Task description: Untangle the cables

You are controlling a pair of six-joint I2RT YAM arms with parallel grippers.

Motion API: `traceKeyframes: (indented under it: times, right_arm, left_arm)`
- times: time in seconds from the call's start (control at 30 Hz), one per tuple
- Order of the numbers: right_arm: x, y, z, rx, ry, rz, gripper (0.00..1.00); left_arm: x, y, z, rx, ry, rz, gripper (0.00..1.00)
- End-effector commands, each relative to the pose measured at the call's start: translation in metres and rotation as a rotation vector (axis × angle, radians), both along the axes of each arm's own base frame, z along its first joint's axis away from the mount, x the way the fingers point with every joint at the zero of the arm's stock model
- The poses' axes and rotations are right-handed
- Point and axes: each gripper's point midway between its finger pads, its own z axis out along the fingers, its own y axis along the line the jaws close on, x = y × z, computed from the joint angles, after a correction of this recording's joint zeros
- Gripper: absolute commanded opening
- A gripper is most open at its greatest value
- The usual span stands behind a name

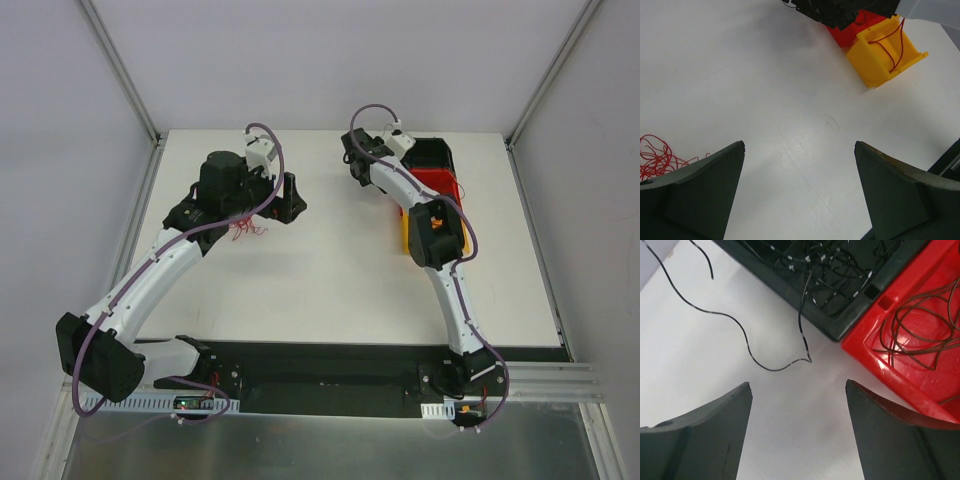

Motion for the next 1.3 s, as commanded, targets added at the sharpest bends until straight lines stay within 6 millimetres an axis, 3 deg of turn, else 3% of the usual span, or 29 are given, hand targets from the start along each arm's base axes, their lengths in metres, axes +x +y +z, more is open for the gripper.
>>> traceKeyframes:
  times: [0.0,0.2,0.6,0.67,0.83,0.9,0.93,0.97,1.1,1.27]
  right_arm:
    - [0.014,-0.01,0.023,-0.022,-0.093,-0.072,0.79]
    - [0.036,-0.006,0.031,-0.037,-0.179,-0.052,0.77]
    - [0.043,-0.02,0.026,-0.01,-0.234,-0.133,0.62]
    - [0.046,-0.021,0.028,-0.015,-0.244,-0.131,0.54]
    - [0.056,-0.018,0.032,-0.023,-0.257,-0.09,0.23]
    - [0.055,-0.01,0.042,-0.029,-0.258,-0.052,0.09]
    - [0.051,-0.008,0.056,-0.032,-0.273,-0.04,0.02]
    - [0.048,-0.005,0.062,-0.042,-0.28,-0.023,0.0]
    - [0.033,-0.014,0.097,-0.054,-0.311,-0.008,0.0]
    - [0.017,-0.027,0.126,-0.11,-0.265,0.084,0.0]
  left_arm:
    - [-0.003,-0.003,0.03,-0.051,-0.073,-0.017,0.91]
    - [-0.003,-0.003,0.029,-0.054,-0.069,-0.02,0.91]
    - [-0.003,-0.005,0.028,-0.054,-0.065,-0.022,0.91]
    - [-0.003,-0.004,0.027,-0.052,-0.062,-0.021,0.91]
    - [-0.002,-0.004,0.026,-0.051,-0.062,-0.021,0.91]
    - [-0.002,-0.004,0.026,-0.05,-0.061,-0.02,0.91]
    - [-0.002,-0.004,0.026,-0.048,-0.064,-0.018,0.91]
    - [-0.001,-0.003,0.026,-0.047,-0.062,-0.016,0.91]
    - [-0.001,-0.004,0.026,-0.047,-0.062,-0.018,0.91]
    - [-0.002,-0.005,0.026,-0.054,-0.057,-0.022,0.91]
